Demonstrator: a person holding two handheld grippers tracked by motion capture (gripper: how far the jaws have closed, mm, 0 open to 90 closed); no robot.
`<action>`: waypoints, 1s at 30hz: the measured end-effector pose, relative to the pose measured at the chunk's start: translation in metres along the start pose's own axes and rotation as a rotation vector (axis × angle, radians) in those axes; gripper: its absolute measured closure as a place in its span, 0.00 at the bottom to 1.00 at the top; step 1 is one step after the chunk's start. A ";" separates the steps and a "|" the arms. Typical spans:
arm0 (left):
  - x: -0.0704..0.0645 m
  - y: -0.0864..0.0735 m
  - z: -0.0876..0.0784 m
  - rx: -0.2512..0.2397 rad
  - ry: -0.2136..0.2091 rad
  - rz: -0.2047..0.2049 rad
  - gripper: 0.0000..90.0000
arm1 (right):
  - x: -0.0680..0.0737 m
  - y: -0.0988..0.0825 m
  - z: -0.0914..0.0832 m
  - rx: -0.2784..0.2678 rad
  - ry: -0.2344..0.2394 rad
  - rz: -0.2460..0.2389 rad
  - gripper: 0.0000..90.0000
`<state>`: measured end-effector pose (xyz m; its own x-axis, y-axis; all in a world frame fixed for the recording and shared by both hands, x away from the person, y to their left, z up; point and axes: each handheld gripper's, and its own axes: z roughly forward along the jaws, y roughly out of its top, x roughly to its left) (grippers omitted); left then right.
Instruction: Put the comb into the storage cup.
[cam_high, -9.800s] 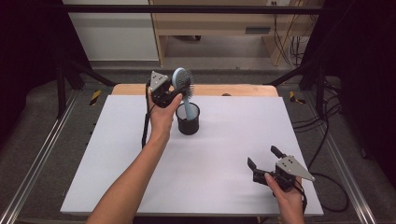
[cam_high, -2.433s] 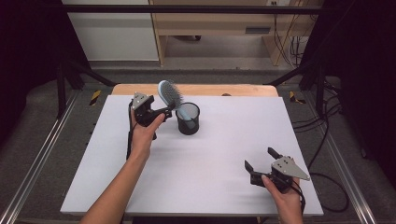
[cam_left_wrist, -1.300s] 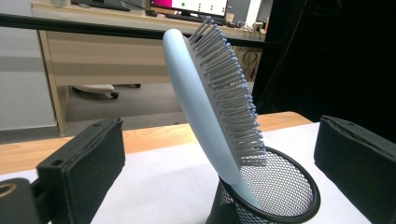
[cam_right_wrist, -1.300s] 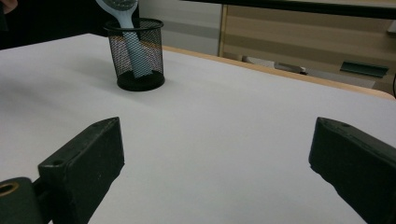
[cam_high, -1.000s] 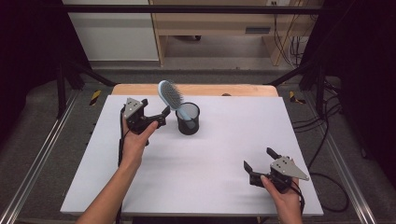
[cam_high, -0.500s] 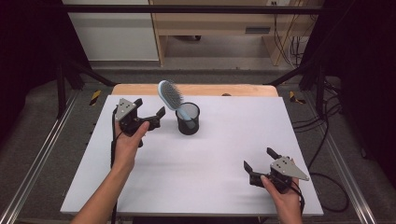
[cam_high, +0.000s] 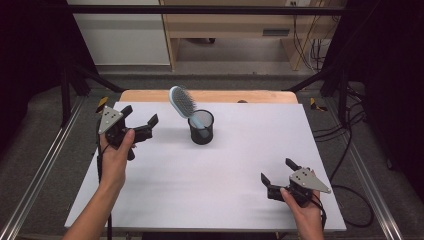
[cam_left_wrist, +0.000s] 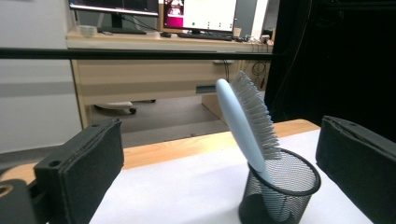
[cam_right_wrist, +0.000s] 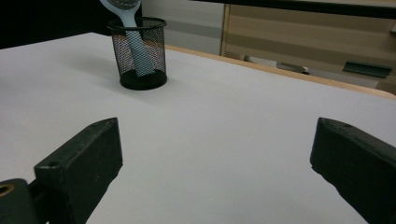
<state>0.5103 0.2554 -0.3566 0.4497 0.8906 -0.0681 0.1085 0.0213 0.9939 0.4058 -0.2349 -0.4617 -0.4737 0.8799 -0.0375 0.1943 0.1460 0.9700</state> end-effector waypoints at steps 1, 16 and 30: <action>0.002 0.002 -0.003 -0.004 0.002 0.004 0.01 | 0.000 0.000 0.000 -0.002 0.001 -0.003 0.03; 0.032 0.011 -0.043 -0.037 0.041 0.015 0.01 | 0.000 0.000 0.000 0.000 0.005 -0.003 0.03; 0.038 0.007 -0.066 -0.028 0.034 0.065 0.01 | -0.001 0.000 0.000 -0.005 0.005 0.002 0.03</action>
<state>0.4699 0.3196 -0.3469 0.4249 0.9053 -0.0014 0.0548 -0.0242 0.9982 0.4059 -0.2357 -0.4620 -0.4772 0.8781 -0.0343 0.1910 0.1418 0.9713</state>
